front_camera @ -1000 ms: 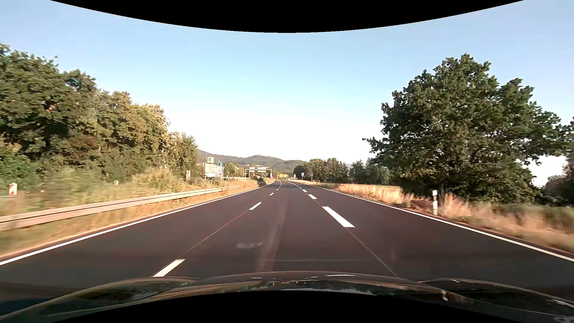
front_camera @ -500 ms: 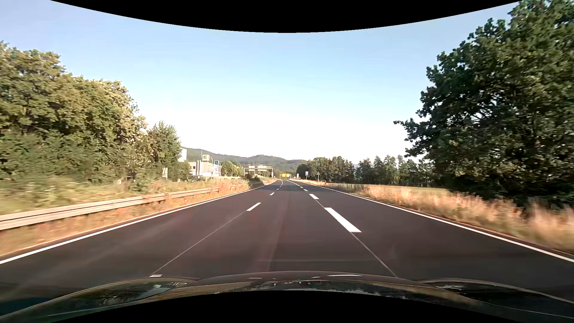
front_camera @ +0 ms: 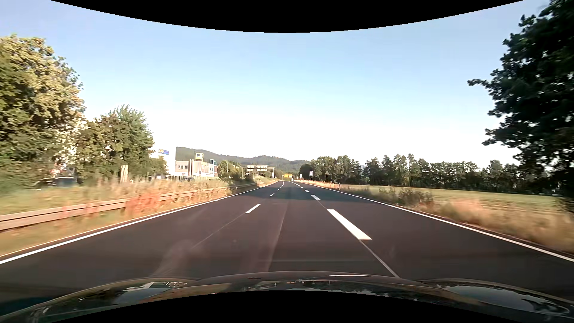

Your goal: Follow the waypoints while adhering to traffic rules and regulations

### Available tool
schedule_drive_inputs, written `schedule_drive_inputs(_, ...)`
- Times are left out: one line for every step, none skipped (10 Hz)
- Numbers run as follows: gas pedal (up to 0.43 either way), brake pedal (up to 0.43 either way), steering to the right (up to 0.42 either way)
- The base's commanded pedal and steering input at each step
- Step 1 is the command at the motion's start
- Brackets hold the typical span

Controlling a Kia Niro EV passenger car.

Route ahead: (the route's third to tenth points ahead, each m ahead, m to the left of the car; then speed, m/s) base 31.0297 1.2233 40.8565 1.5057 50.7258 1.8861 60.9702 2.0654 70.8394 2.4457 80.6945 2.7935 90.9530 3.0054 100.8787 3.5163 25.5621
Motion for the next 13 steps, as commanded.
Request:
schedule_drive_inputs(0.209,0.000,-0.004)
schedule_drive_inputs(0.209,0.000,-0.003)
schedule_drive_inputs(0.209,0.000,-0.004)
schedule_drive_inputs(0.209,0.000,-0.004)
schedule_drive_inputs(0.209,0.000,-0.004)
schedule_drive_inputs(0.209,0.000,-0.004)
schedule_drive_inputs(0.209,0.000,-0.003)
schedule_drive_inputs(0.209,0.000,-0.004)
schedule_drive_inputs(0.209,0.000,-0.004)
schedule_drive_inputs(0.209,0.000,-0.004)
schedule_drive_inputs(0.209,0.000,-0.004)
schedule_drive_inputs(0.209,0.000,-0.004)
schedule_drive_inputs(0.209,0.000,-0.004)
